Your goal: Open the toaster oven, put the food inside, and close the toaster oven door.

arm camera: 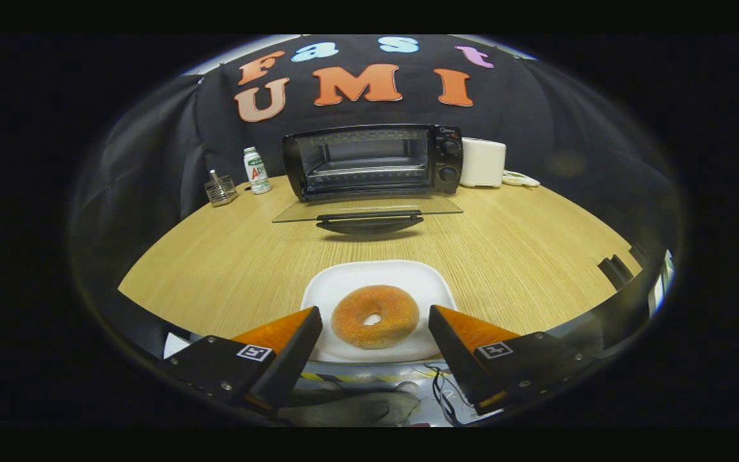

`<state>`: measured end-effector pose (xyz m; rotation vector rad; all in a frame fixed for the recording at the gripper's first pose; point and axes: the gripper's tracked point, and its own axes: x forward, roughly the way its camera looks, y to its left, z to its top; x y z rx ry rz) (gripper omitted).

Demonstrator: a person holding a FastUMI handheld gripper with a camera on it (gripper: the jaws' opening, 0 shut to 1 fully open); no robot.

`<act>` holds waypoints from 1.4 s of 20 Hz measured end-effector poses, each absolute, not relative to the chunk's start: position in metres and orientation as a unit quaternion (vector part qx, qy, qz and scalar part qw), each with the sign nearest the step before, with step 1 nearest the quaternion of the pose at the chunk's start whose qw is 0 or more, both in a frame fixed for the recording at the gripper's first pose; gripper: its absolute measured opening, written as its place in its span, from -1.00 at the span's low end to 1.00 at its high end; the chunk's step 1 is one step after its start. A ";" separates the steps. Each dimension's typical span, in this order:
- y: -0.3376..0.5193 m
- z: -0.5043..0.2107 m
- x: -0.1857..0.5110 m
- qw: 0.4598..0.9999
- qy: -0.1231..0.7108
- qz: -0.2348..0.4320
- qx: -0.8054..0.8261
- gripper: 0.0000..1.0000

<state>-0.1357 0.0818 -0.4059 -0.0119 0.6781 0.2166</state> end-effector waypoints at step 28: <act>0.126 -0.306 -0.044 0.949 0.255 0.135 0.125 0.18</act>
